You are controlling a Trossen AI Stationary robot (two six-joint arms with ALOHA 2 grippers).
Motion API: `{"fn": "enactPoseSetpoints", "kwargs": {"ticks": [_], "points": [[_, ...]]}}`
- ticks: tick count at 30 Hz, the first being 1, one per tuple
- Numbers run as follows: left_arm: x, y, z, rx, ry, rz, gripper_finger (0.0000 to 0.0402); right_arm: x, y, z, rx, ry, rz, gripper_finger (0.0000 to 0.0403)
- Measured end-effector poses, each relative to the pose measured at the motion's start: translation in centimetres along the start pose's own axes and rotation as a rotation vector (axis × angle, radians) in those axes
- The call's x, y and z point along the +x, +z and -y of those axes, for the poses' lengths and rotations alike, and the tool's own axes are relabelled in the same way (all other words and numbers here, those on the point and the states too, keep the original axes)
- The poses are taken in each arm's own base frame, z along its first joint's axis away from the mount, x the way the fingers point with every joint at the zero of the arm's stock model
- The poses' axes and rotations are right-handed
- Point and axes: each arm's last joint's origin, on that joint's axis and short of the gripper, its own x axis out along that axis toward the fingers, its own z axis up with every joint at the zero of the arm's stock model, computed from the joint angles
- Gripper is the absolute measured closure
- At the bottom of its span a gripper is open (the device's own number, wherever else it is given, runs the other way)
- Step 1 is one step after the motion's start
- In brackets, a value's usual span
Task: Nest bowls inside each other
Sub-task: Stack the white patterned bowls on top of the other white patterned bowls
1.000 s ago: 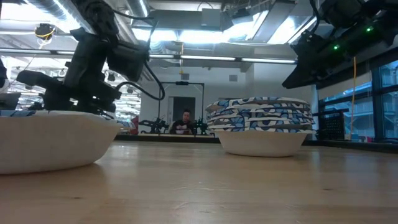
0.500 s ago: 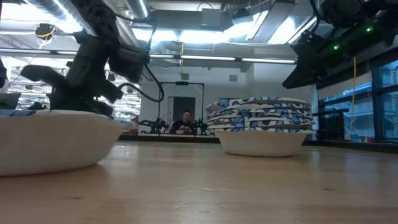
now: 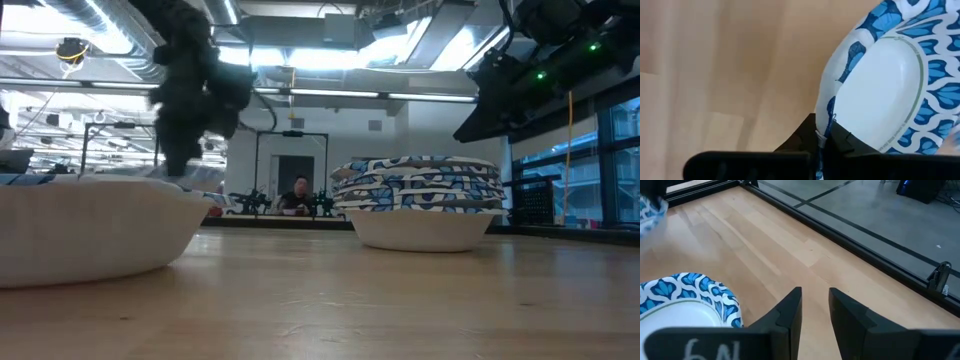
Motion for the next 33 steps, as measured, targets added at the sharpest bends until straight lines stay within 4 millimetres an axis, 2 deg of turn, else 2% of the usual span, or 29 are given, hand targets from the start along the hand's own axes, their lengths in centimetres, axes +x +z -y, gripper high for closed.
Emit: {"fn": "enactPoseSetpoints", "kwargs": {"ticks": [8, 13, 18, 22, 33], "points": [[-6.7, 3.4, -1.5, -0.27, -0.218, 0.335, 0.0401, 0.0, 0.0, 0.0, 0.0, 0.001, 0.0, 0.0305], [-9.1, 5.5, -1.1, -0.334, -0.286, 0.489, 0.0401, 0.0, 0.0, 0.0, 0.0, 0.001, 0.0, 0.0305], [-8.1, 8.6, 0.5, -0.319, -0.325, 0.537, 0.0401, 0.0, 0.0, 0.0, 0.0, 0.001, 0.0, 0.0305], [-6.2, 11.0, 2.5, -0.266, -0.389, 0.464, 0.0401, 0.0, 0.0, 0.0, 0.001, 0.001, 0.0, 0.0305], [-3.2, 16.2, 6.5, -0.203, -0.336, 0.396, 0.0401, 0.0, 0.0, 0.0, 0.001, 0.001, -0.001, 0.0305]]}}
